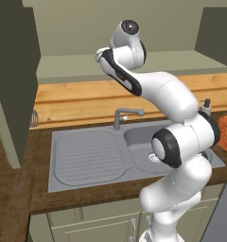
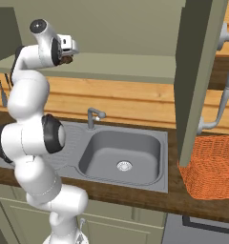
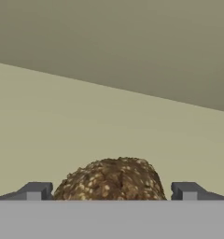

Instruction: Open the cabinet, pick up the bread from the cabinet and place it in the basket. Then move the basket to the dining counter.

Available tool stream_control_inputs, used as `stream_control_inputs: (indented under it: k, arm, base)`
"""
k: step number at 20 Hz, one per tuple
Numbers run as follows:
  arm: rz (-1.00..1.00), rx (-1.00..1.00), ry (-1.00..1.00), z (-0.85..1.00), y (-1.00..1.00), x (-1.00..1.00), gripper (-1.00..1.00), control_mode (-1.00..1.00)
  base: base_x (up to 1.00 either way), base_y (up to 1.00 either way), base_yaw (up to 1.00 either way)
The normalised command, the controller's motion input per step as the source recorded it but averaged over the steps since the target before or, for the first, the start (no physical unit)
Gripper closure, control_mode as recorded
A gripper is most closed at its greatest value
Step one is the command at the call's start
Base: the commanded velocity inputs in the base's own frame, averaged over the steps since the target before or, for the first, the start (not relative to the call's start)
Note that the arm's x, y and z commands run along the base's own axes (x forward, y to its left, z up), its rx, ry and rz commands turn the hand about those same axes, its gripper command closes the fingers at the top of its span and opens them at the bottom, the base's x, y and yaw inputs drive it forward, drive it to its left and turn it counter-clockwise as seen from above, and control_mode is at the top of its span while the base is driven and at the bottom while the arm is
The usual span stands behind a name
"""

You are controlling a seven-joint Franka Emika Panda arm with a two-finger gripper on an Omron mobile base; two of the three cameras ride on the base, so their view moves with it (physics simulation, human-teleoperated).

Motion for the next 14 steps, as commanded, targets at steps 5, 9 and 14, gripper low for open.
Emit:
stream_control_inputs:
  k: [5, 9, 14]
  arm:
    - [0.00, 0.00, -0.08, -0.14, 0.00, -0.19, 1.00, -1.00]
    - [-0.02, 0.00, -0.13, 0.00, 0.00, -0.60, 1.00, -1.00]
    - [-0.07, 0.00, -0.11, 0.00, 0.02, -0.91, 1.00, -1.00]
  base:
    - [0.00, 0.00, 0.00]
    - [0.00, 0.00, 0.00]
    - [0.00, 0.00, 0.00]
